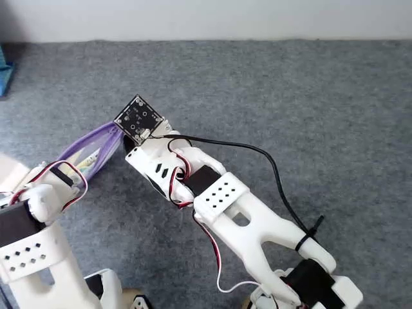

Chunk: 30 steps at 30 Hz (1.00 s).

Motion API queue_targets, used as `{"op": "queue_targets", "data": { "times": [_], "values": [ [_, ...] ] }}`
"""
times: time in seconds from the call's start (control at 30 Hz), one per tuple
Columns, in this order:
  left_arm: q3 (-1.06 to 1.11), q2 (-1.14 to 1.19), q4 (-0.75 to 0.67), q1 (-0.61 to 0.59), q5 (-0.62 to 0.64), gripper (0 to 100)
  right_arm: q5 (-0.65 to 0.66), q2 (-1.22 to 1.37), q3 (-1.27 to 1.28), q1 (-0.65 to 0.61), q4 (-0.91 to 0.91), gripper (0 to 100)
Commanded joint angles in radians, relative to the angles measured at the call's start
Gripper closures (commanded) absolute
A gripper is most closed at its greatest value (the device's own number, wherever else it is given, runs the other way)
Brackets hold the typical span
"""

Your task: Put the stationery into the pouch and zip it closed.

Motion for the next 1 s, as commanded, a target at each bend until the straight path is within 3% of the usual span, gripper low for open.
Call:
{"op": "queue_targets", "data": {
  "times": [0.0, 0.07, 0.27, 0.4, 0.47, 0.8, 0.97],
  "values": [
    [-0.004, -0.005, -0.020, 0.000, 0.011, 99, 0.012, -0.021, -0.038, 0.012, -0.015, 95.1],
    [-0.004, -0.005, -0.020, 0.000, 0.011, 99, 0.012, -0.031, -0.038, 0.008, -0.022, 98.0],
    [-0.002, -0.005, -0.020, 0.000, 0.011, 99, 0.012, -0.036, -0.038, 0.010, -0.019, 88.3],
    [-0.002, -0.005, -0.020, 0.000, 0.011, 99, 0.014, -0.047, -0.038, 0.010, -0.013, 98.1],
    [-0.002, -0.005, -0.018, 0.000, 0.011, 99, 0.046, -0.070, -0.031, 0.012, -0.005, 98.0],
    [-0.010, -0.005, -0.014, 0.003, 0.005, 98, 0.095, -0.358, -0.020, 0.012, 0.412, 99.1],
    [-0.013, -0.005, -0.014, 0.005, -0.066, 84, 0.081, -0.506, -0.020, 0.012, 0.595, 99.1]
  ]
}}
